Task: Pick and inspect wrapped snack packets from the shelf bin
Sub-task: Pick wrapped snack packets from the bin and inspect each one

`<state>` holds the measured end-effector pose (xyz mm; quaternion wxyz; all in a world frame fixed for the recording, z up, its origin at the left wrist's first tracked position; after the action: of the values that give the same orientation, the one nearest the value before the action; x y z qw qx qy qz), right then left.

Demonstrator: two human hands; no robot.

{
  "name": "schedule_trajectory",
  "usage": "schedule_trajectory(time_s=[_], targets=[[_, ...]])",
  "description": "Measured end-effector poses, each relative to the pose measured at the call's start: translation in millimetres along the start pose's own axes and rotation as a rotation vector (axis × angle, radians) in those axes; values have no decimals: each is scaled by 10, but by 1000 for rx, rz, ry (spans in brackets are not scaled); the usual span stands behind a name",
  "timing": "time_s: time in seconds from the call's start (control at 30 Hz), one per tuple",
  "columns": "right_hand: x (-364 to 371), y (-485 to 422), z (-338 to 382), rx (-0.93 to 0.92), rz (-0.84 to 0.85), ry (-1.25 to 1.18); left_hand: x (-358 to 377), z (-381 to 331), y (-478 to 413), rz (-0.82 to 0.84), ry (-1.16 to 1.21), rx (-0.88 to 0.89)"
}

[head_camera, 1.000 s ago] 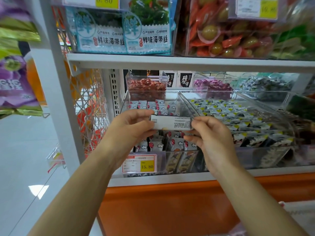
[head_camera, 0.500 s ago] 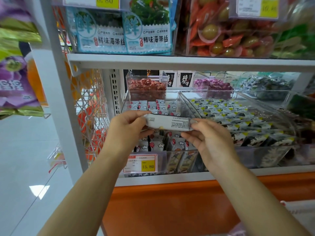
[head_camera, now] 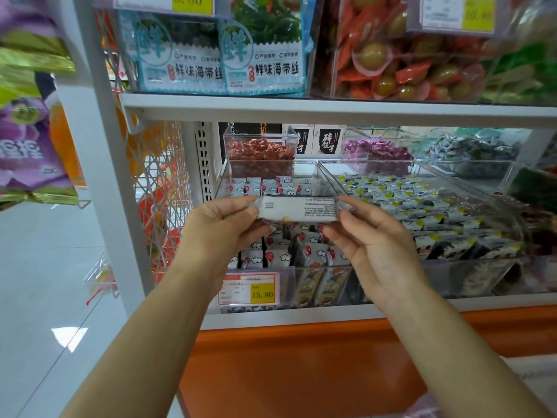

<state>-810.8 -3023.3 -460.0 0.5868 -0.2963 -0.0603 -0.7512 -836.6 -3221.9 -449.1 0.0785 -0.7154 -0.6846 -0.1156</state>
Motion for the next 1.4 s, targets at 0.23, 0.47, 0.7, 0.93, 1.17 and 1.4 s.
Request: schedule_trajectory(time_s=[0.23,0.47,0.7,0.93,1.17,1.4], targets=[[62,68,307,-344,39,411,-23,16,5,-39,-39,-27],[-41,62,254,-264,-42,420,37,-95,45,33,-148,60],[0,7,70,0,26,46,101,-104,53,164,-104,17],[-29,14,77,-67,48,246,40,-112,34,70,-244,70],[-110,-3,110,-98,-27,280,124,-147,81,99,-415,154],[-103,12,74,-14,-26,225,91,-115,46,52,-330,143]])
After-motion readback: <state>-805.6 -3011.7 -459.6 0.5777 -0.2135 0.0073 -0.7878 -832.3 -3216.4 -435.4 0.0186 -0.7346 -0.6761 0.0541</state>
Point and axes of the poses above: each hand's wrist, its own y-axis away from the middle knuckle, its own x-axis out of the palm, z = x × y, the point moved 9 cm from there along -y, towards the middle knuckle, and after that the axes turned 9 degrees about -x, right-handed, at the moved point
